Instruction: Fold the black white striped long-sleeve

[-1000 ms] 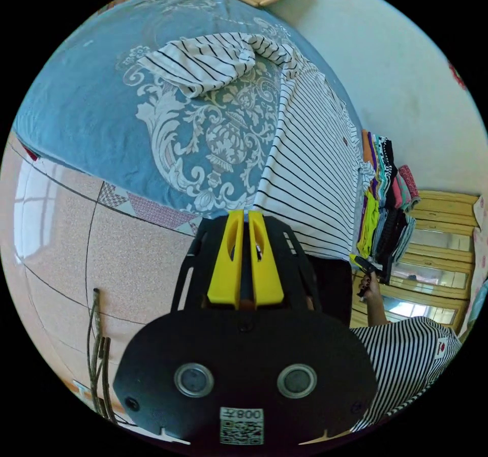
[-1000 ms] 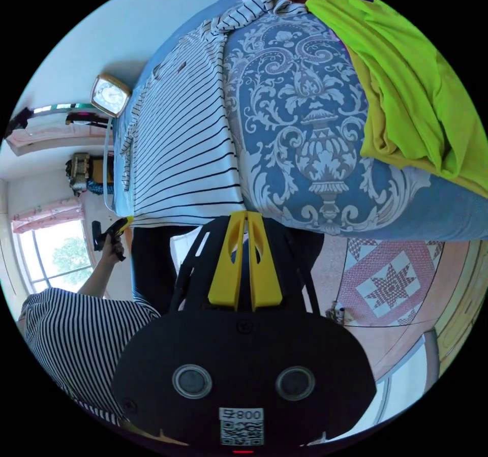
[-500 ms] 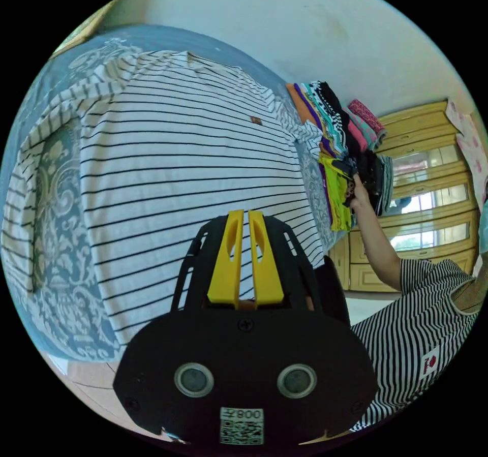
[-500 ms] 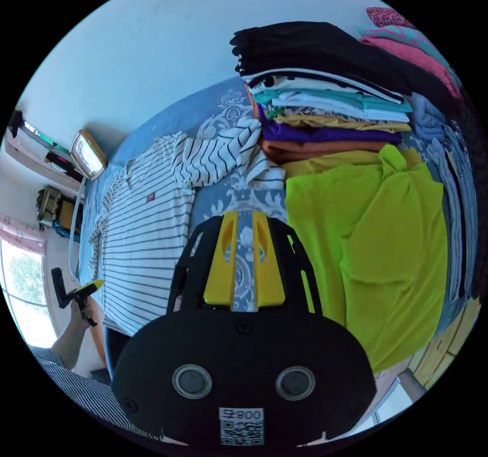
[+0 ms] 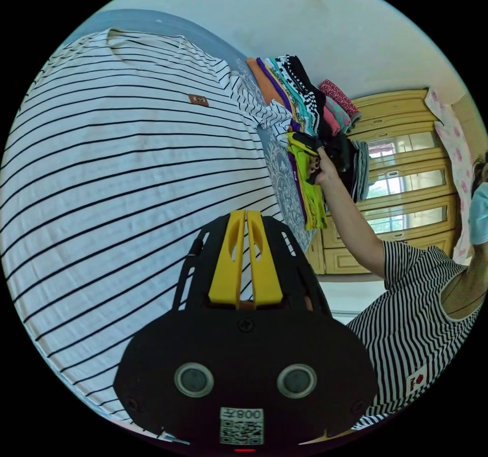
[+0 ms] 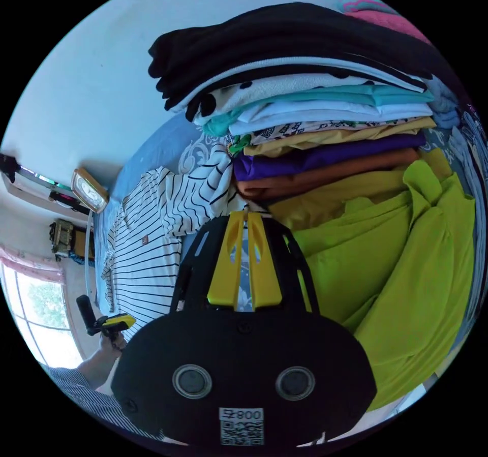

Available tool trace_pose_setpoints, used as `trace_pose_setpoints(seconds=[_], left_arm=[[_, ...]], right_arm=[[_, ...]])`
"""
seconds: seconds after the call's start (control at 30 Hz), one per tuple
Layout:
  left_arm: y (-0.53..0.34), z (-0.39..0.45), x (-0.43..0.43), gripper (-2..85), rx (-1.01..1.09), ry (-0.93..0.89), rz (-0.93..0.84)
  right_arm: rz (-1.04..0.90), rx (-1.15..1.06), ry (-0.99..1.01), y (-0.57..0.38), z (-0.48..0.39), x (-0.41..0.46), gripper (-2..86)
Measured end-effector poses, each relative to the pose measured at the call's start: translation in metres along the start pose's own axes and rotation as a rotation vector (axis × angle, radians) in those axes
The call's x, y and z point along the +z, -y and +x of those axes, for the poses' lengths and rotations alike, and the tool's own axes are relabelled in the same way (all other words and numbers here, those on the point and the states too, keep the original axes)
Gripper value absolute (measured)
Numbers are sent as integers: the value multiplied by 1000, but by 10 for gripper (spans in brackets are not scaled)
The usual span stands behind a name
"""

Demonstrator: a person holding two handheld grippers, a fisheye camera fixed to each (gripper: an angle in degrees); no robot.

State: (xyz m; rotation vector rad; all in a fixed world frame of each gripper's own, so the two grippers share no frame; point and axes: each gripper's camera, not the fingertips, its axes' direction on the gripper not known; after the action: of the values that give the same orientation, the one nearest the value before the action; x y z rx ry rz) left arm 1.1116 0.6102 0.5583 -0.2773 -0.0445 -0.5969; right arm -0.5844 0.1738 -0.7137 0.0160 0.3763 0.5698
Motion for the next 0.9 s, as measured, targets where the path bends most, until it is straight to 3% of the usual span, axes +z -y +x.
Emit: trace_pose_setpoints(seconds=[0.27, 0.4, 0.5, 0.67, 0.9], left_arm=[[24, 6, -21, 6, 21, -57, 66], [30, 7, -38, 14, 41, -105, 128], [31, 2, -58, 30, 44, -193, 212], [23, -36, -89, 78, -31, -373, 383], [33, -99, -68, 115, -180, -530, 290]], right_arm=[[284, -121, 277, -4, -74, -120, 4], [349, -324, 429, -10, -176, -169, 3], [280, -458, 492, -32, -261, -161, 3], [4, -526, 491, -75, -372, -66, 3], [-178, -439, 490, -117, -443, 15, 4]])
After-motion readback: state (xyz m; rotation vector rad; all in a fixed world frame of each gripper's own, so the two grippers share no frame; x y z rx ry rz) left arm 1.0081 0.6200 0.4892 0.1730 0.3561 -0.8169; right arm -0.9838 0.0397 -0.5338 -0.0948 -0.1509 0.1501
